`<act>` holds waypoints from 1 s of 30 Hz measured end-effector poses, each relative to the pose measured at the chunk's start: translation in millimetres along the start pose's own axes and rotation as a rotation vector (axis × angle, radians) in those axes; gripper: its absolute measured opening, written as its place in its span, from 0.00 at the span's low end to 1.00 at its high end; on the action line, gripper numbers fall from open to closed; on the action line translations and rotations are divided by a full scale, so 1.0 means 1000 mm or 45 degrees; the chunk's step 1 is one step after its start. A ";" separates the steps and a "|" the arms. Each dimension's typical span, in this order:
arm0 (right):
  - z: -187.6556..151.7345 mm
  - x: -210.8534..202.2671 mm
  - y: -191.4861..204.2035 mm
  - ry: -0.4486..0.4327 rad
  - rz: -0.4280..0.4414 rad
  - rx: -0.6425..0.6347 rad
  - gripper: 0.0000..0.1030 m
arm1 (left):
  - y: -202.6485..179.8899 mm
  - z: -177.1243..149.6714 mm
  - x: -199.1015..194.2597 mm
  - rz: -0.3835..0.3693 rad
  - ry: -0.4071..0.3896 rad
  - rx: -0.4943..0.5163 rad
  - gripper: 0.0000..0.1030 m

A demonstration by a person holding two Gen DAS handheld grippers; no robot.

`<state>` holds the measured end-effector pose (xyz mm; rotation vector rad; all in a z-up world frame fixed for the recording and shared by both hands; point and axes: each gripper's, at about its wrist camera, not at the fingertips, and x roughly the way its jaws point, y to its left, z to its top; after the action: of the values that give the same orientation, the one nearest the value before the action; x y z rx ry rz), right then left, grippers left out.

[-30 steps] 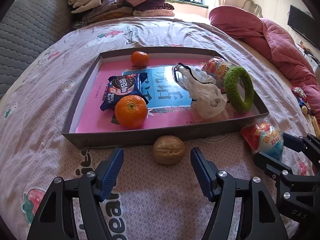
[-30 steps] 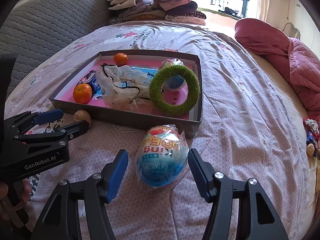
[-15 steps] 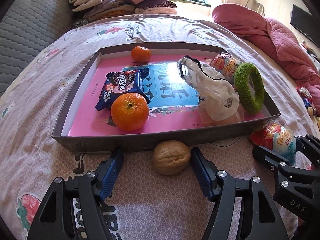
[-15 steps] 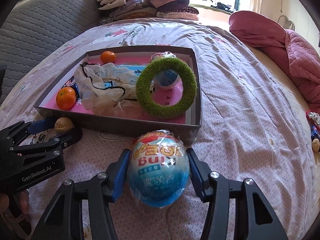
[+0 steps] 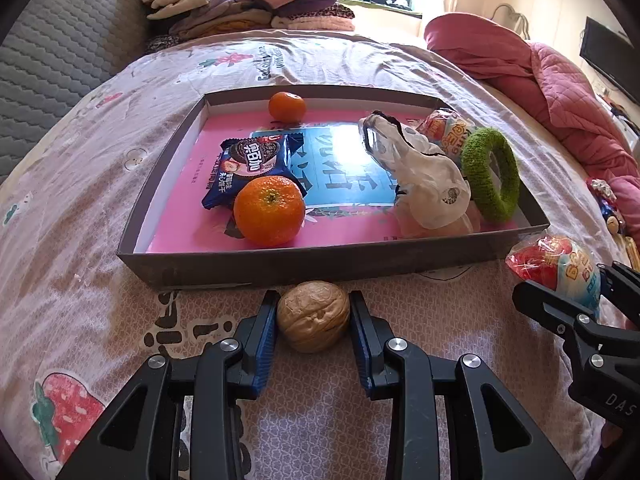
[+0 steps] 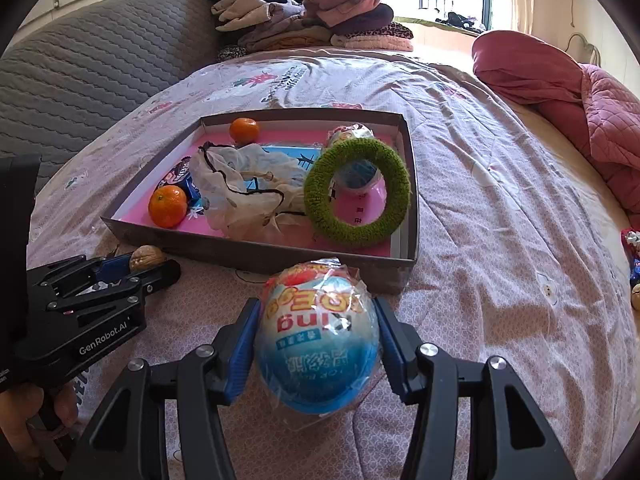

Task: Organize objects
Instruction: 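Grasp and lift the walnut with left tool while right tool lifts egg toy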

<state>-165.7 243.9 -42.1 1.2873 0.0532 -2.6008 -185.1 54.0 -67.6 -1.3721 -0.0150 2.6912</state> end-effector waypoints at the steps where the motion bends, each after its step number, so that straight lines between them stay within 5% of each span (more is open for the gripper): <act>1: 0.000 -0.002 0.001 -0.004 0.003 -0.001 0.53 | 0.000 -0.002 -0.002 0.003 -0.001 0.000 0.33; 9: 0.006 -0.028 0.019 -0.105 0.047 -0.061 0.53 | 0.009 0.001 -0.040 0.005 -0.082 -0.015 0.33; 18: 0.045 -0.076 0.050 -0.284 0.084 -0.140 0.53 | 0.024 0.040 -0.096 0.052 -0.230 0.015 0.34; 30: 0.103 -0.082 0.061 -0.363 0.088 -0.114 0.53 | 0.041 0.093 -0.118 0.070 -0.331 0.075 0.34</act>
<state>-184.3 186.7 90.1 0.8635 0.0726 -2.6605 -195.9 4.9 79.8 -1.0136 0.0783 2.8709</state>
